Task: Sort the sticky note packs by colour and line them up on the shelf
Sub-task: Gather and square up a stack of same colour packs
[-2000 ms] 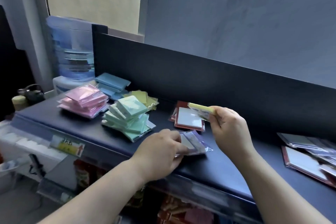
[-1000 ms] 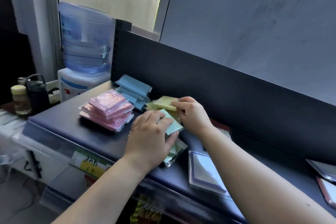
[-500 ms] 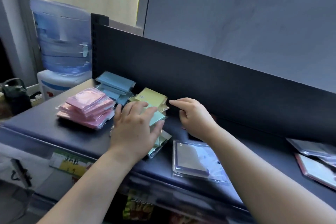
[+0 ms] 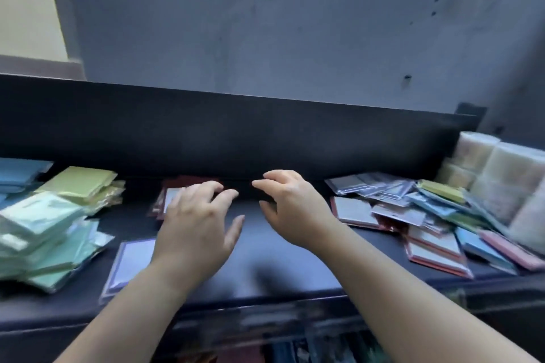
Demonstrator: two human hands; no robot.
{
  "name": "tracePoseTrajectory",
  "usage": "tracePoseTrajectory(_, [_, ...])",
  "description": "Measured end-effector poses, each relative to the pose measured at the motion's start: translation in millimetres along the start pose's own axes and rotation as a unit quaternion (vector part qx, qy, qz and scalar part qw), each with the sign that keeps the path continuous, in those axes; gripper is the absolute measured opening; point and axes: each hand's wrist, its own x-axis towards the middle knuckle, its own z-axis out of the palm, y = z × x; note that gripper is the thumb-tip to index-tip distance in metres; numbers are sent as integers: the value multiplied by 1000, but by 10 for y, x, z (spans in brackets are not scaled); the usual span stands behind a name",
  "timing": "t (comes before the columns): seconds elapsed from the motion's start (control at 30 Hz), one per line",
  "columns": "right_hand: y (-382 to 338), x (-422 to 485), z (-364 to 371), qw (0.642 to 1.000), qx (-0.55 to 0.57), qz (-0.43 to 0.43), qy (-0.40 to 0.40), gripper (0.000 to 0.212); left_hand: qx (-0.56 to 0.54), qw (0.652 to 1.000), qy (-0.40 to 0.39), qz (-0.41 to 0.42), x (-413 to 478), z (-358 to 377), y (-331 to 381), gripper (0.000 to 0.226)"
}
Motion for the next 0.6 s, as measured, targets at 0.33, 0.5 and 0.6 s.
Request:
tracePoseTrajectory(0.33, [1390,-820,-776,994,-69,82,-8,34,-2,994,-64,88,498,516,1627,37])
tracePoseTrajectory(0.5, [1923,-1089,-1042,989,-90,114,-17,31,6,984,-167,61,834,781,2105,44])
tracePoseTrajectory(0.6, [2240,-1213,-1178,986,-93,140,-13,34,2,977,-212,21,1066,989,2236,44])
